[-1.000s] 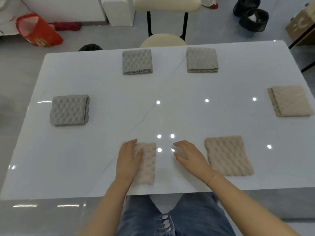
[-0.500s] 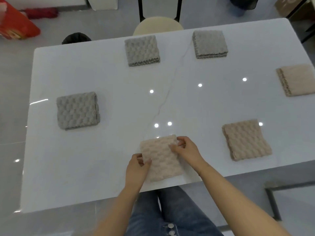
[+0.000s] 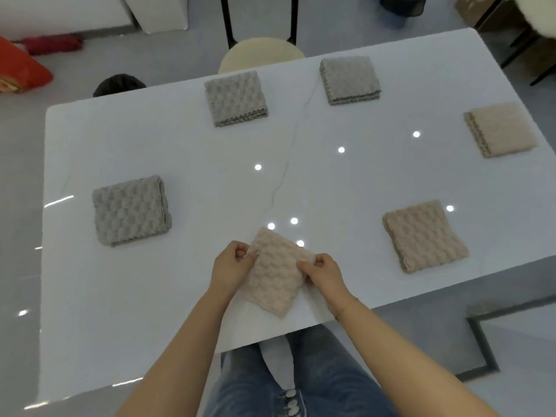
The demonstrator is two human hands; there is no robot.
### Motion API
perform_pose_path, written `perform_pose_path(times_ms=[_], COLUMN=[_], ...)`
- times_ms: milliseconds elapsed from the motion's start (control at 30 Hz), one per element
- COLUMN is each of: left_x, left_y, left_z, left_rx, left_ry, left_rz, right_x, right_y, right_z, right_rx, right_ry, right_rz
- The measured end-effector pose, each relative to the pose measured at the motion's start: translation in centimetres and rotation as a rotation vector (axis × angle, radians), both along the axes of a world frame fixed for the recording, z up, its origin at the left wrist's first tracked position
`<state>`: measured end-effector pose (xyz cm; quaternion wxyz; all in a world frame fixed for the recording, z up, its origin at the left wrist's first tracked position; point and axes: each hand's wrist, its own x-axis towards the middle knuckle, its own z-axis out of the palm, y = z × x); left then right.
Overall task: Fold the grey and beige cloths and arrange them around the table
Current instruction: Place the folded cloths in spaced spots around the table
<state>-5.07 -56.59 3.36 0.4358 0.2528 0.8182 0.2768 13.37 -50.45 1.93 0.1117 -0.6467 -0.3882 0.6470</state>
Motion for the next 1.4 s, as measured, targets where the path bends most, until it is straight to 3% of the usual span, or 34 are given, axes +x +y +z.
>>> perform_pose_path(times_ms=[200, 333, 467, 633, 933, 1400], left_x=[-1.8, -4.2, -3.6, 0.1, 0.1, 0.6], left_y=[3.9, 0.9, -3.7, -5.2, -5.8, -6.1], left_z=[-0.3, 0.8, 0.1, -1.9, -3.2, -3.0], left_rx=[0.040, 0.081, -0.043, -0.084, -0.077, -0.094], left_ry=[0.072, 0.092, -0.074, -0.254, -0.220, -0.234], left_rz=[-0.305, -0.104, 0.107, 0.184, 0.113, 0.172], right_x=[0.1, 0.4, 0.3, 0.8, 1.7, 1.4], right_y=[-3.2, -4.0, -3.7, -3.8, -5.0, -5.4], right_z=[-0.1, -0.5, -0.6, -0.9, -1.3, -1.0], right_rx=[-0.103, -0.024, 0.090, 0.157, 0.176, 0.191], right_ry=[-0.022, -0.053, -0.123, -0.148, -0.156, -0.155], right_rz=[-0.159, -0.164, -0.116, -0.091, -0.053, -0.065])
